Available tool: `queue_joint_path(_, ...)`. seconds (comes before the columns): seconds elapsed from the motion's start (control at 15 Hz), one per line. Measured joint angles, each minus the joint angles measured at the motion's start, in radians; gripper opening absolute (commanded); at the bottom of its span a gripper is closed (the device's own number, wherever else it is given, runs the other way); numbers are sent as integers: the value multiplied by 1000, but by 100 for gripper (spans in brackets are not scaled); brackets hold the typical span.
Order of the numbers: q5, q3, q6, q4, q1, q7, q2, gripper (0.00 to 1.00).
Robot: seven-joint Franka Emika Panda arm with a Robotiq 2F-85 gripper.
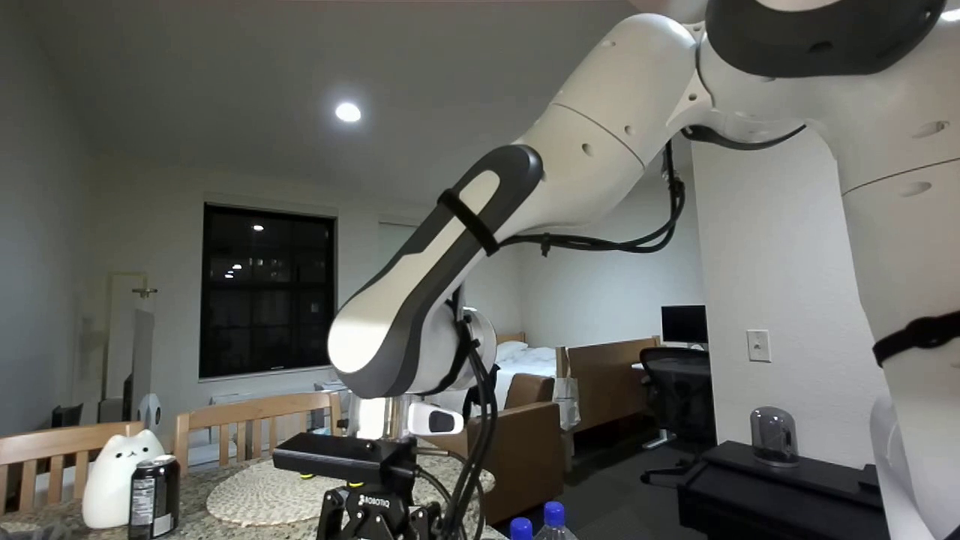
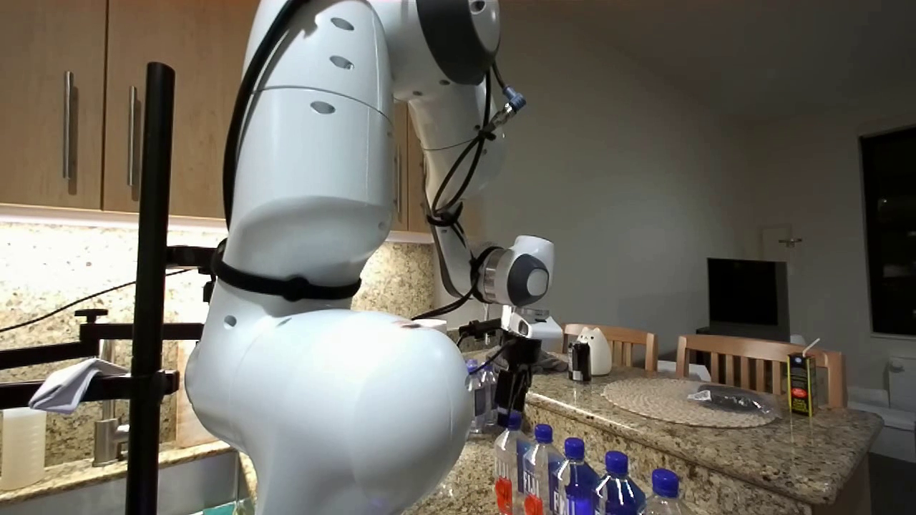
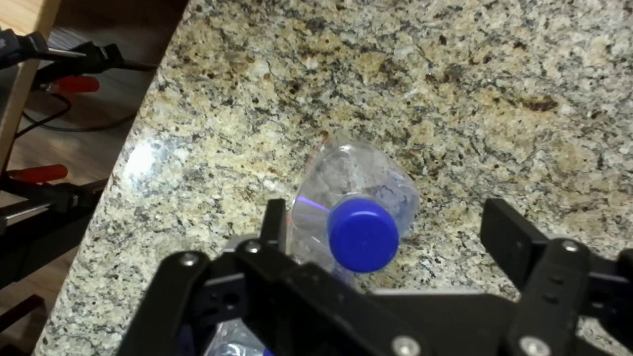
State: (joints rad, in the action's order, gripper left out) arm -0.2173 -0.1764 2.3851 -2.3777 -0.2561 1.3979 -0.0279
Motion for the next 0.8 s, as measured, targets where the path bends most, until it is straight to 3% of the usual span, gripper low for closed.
queue_joint_path(0.33,100,3,-5,17,6,-30,77,100)
queue_joint_path(0.53,75,3,-4,43,6,-190,116,100)
queue_joint_path(0.8,-51,7,-22,76,6,-473,140,100)
